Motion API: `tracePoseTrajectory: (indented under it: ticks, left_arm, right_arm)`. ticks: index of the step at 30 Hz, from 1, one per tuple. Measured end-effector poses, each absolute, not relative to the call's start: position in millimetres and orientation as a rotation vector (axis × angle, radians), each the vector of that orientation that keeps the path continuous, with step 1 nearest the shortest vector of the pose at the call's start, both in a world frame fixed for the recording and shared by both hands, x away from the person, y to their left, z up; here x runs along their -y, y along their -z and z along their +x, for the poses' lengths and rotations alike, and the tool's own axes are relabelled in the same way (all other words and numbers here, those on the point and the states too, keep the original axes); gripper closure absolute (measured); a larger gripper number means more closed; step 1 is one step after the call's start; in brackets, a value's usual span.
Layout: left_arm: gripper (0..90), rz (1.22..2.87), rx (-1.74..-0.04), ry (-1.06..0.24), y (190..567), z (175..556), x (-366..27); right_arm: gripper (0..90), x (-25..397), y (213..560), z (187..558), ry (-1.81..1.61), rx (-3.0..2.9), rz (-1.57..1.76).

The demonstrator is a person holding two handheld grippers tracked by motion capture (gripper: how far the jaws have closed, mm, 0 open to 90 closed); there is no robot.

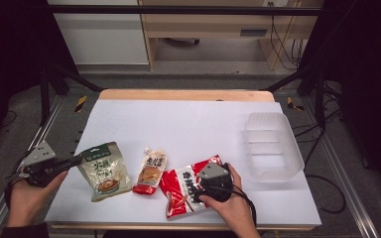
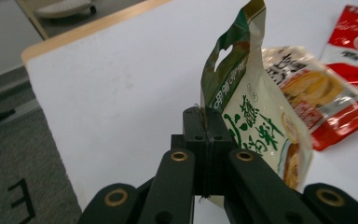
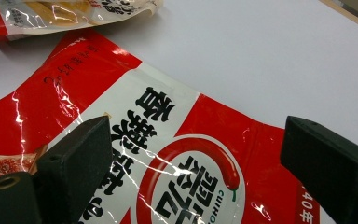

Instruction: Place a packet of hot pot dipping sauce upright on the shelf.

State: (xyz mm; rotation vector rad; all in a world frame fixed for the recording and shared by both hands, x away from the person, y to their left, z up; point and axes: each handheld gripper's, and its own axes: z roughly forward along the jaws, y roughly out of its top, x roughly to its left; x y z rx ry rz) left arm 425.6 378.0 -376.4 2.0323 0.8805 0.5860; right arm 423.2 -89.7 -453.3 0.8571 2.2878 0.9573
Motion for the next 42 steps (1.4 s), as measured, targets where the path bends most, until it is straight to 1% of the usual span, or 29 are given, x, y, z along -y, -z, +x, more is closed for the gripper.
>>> tracePoseTrajectory:
  ticks: [7, 11, 13, 21, 31, 36, 38, 42]
  left_arm:
    - [90.0, 2.057, -0.780, -0.621, 349.0, 410.3, -366.4]
    - [90.0, 2.074, -0.754, -0.638, 341.1, 405.3, -360.0]
    - [90.0, 2.055, -0.750, -0.654, 336.7, 403.0, -355.8]
    - [90.0, 2.000, -0.755, -0.684, 328.6, 399.6, -351.0]
    - [90.0, 2.019, -0.701, -0.705, 316.2, 400.9, -333.7]
    - [90.0, 2.006, -0.688, -0.718, 307.3, 405.9, -326.7]
    - [90.0, 1.999, -0.682, -0.720, 303.9, 408.2, -324.2]
    - [90.0, 2.000, -0.654, -0.705, 297.5, 412.6, -318.0]
  right_arm:
    - [9.8, 90.5, 453.6, 423.4, -0.955, -2.292, 0.857]
    - [9.8, 90.2, 454.0, 423.5, -0.952, -2.295, 0.854]
    - [9.8, 90.2, 454.2, 423.5, -0.947, -2.298, 0.855]
    - [9.4, 89.5, 455.0, 423.6, -0.938, -2.306, 0.853]
    - [9.1, 89.5, 453.1, 423.7, -0.983, -2.335, 0.898]
    - [9.6, 87.6, 437.8, 424.6, -0.993, -2.351, 0.864]
    - [9.2, 89.8, 425.0, 426.2, -0.996, -2.368, 0.822]
    - [9.5, 92.8, 411.7, 427.9, -0.983, -2.395, 0.783]
